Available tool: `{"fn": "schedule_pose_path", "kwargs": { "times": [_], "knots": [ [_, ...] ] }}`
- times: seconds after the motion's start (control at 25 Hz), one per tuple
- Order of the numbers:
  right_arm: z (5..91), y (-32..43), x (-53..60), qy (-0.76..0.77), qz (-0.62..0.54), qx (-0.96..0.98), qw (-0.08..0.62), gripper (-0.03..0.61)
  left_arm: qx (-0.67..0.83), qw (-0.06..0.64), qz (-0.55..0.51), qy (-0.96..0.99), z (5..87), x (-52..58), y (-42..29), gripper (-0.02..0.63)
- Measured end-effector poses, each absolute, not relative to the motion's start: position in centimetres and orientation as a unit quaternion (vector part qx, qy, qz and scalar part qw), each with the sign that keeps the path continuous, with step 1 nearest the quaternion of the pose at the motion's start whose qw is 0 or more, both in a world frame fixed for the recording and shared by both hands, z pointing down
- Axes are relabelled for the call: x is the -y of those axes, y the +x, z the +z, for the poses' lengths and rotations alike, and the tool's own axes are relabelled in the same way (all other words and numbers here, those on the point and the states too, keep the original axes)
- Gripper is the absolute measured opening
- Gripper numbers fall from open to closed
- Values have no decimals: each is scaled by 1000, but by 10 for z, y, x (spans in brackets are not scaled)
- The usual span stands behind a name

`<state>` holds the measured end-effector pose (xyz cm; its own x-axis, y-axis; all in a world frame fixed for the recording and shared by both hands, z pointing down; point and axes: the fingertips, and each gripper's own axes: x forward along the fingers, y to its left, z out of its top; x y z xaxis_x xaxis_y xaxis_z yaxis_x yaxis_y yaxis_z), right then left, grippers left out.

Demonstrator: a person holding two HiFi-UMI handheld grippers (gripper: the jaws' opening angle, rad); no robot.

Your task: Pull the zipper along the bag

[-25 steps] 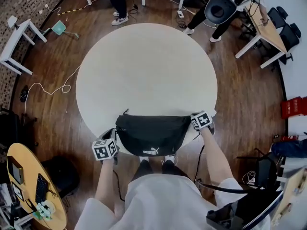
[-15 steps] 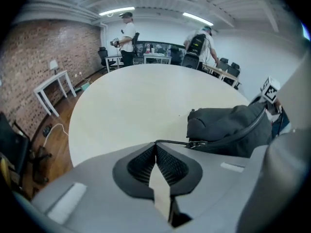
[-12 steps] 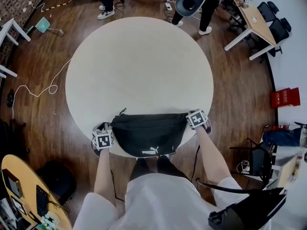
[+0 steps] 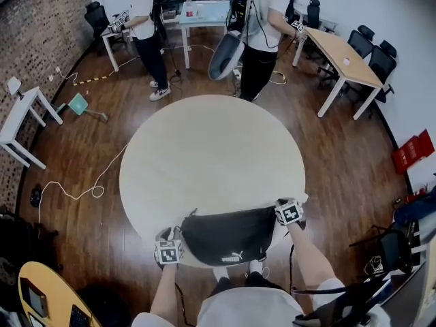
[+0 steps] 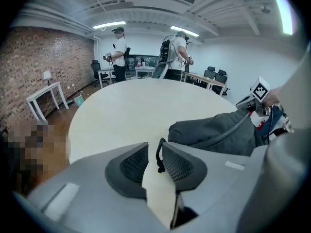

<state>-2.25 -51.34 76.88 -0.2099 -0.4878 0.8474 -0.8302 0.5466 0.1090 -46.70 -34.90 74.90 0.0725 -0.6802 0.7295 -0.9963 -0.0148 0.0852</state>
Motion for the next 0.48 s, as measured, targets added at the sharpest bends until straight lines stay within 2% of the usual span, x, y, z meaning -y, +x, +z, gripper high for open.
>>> {"fn": "schedule_pose_path", "kwargs": {
  "times": [0.2, 0.32, 0.48],
  "knots": [
    [703, -35, 491, 455, 148, 798, 366, 29, 648, 271, 212, 680, 705, 340, -462, 143],
    [662, -38, 464, 458, 122, 822, 315, 62, 662, 230, 176, 691, 661, 335, -447, 143],
    [609, -37, 414, 457, 103, 850, 240, 73, 677, 176, 130, 703, 597, 316, -412, 143]
  ]
}}
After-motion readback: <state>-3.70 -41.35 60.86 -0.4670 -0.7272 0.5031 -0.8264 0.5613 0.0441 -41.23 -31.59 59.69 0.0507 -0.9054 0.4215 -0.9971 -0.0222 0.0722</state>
